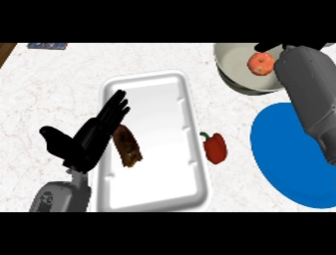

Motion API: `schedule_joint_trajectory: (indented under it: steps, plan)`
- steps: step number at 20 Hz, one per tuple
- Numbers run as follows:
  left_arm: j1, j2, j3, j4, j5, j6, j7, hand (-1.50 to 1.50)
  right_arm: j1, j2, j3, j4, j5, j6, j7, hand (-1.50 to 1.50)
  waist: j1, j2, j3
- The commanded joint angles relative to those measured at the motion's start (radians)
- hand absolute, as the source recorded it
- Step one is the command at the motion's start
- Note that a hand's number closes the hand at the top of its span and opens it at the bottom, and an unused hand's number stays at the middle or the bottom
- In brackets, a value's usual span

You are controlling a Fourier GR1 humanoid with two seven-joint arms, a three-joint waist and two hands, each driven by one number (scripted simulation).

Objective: Pick the squash from the plate and place it in the bowl

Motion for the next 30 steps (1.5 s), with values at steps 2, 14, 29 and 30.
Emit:
schedule_joint_trajectory:
  steps: [2, 14, 29, 30]
  plan:
    - [-0.01, 0.001, 0.015, -0.007, -0.003, 0.02, 0.017, 0.0, 0.032, 0.075, -0.07, -0.164, -0.089, -0.313, -0.148, -1.5, -0.022, -0.015, 0.002]
    - [0.06, 0.0, 0.019, 0.003, -0.006, 0.025, 0.005, 0.0, 0.254, 0.304, 0.184, -0.676, -0.285, -0.443, -0.318, -1.5, -0.075, -0.052, -0.003]
    - [0.086, 0.028, 0.057, -0.014, 0.012, 0.018, -0.004, 0.0, 0.873, 0.307, 0.852, -1.113, -0.059, -0.635, -0.062, 1.5, -0.098, -0.065, -0.006]
    - [0.087, 0.008, 0.033, -0.001, -0.008, 0.028, -0.013, 0.0, 0.918, 0.307, 0.898, -1.109, -0.054, -0.634, -0.047, 1.5, -0.102, -0.061, -0.006]
